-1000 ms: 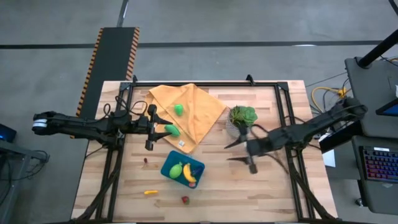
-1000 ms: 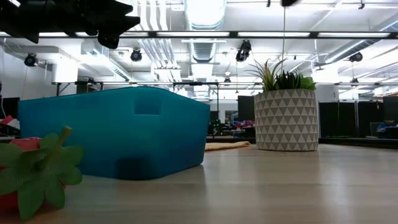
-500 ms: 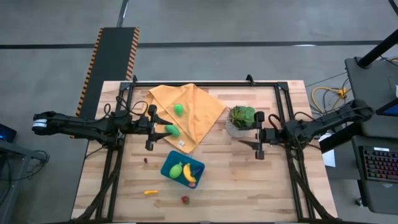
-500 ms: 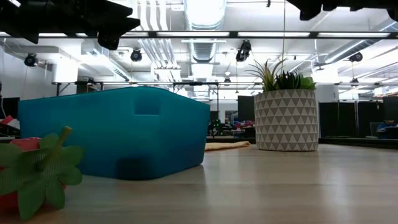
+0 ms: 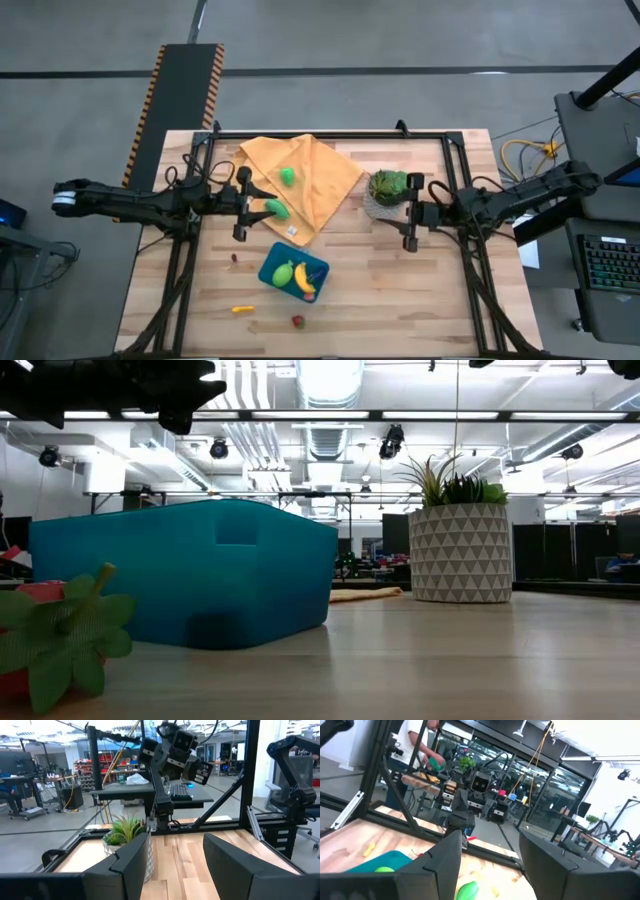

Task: Pick and placing Produce into tupperware
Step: Put the cherry into the blue bin

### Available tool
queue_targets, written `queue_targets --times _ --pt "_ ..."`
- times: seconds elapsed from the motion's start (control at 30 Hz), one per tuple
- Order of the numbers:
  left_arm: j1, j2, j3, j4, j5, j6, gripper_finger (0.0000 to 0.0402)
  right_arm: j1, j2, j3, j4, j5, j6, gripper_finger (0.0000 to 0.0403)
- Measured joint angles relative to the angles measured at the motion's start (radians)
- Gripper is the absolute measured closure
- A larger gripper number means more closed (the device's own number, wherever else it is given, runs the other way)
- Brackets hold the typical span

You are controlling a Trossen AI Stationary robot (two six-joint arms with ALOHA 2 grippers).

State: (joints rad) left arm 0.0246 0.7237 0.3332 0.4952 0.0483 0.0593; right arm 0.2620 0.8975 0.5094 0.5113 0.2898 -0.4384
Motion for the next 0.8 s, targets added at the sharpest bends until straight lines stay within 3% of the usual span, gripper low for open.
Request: queue_targets --times 0.17,0.4,0.63,0.8 --pt "-0.001 -0.03 0.023 -0.083 0.0 0.001 0.0223 -0.007 0.023 0.017 -0.015 0.001 0.007 0.0211" --pt "-0.033 -0.145 0.138 -0.482 0.001 -0.012 0.0223 -0.007 0.04 0.022 -0.014 0.001 0.008 0.0211" --pt "-0.054 -0.196 0.277 -0.798 0.001 -0.184 0.0224 -0.007 0.04 0.021 -0.018 0.002 0.044 0.0211" --pt "-0.084 -0.172 0.353 -0.831 0.008 -0.258 0.0224 -0.007 0.042 0.021 -0.019 0.002 0.046 0.0211"
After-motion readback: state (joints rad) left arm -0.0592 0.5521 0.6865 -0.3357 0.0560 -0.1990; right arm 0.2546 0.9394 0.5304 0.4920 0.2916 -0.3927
